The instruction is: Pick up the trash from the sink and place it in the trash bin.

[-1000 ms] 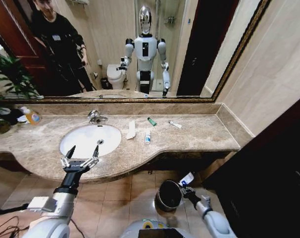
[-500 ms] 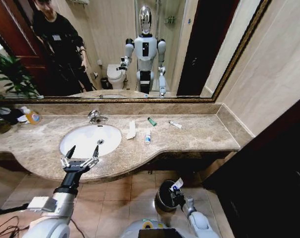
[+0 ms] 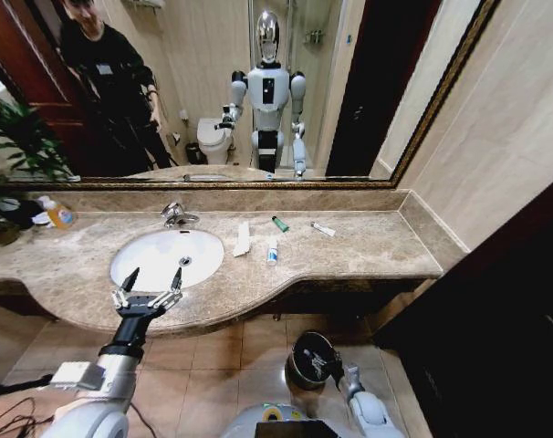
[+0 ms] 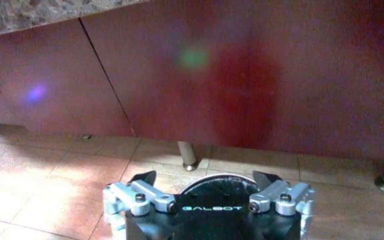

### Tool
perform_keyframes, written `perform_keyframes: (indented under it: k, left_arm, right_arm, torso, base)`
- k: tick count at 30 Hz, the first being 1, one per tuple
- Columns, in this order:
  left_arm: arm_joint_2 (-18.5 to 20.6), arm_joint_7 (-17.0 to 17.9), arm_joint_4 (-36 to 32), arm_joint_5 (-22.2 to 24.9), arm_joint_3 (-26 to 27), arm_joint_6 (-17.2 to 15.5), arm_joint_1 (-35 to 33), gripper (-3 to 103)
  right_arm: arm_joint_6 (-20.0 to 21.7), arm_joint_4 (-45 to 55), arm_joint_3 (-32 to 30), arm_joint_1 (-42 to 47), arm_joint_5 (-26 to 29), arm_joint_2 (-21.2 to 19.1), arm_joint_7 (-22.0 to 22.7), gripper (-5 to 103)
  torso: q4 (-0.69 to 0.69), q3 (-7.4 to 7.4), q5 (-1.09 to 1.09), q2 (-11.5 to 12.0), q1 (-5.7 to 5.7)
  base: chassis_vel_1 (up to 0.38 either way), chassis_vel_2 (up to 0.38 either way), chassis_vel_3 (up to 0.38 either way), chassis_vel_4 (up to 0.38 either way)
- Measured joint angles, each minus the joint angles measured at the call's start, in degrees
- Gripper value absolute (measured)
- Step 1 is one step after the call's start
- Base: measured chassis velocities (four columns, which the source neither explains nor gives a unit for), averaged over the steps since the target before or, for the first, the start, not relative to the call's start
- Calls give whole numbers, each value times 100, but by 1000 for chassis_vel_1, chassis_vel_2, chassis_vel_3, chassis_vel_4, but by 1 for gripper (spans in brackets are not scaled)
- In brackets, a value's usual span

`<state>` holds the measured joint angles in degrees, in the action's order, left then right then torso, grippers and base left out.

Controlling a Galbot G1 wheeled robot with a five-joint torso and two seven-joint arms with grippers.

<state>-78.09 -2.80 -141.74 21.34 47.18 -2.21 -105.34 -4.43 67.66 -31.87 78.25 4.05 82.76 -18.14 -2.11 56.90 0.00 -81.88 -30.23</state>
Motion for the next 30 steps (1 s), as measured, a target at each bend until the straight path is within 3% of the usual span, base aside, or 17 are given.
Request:
perform_keyframes:
  k: [11,17,24,30]
  left_arm:
    - [0,0,0,0,0,0,0,100]
    - [0,0,0,0,0,0,0,100]
    - [0,0,0,0,0,0,0,100]
    - [0,0,0,0,0,0,0,100]
  right_arm:
    - [162,375,15,164,137,-89,2,100]
    - [-24,1123,-152,588,929,-377,-157,100]
    - [-80,2660,-664,1255,2101,-1069,-541,100]
    - [-98,3718,-1088,1848,2687,-1301,-719,100]
  torso:
    - [0,0,1,0,0]
    - [0,0,1,0,0]
    - [0,0,0,0,0]
    - [3,0,1,0,1]
  base:
    - [0,0,0,0]
    - [0,0,0,0]
    - [0,0,0,0]
    - [0,0,0,0]
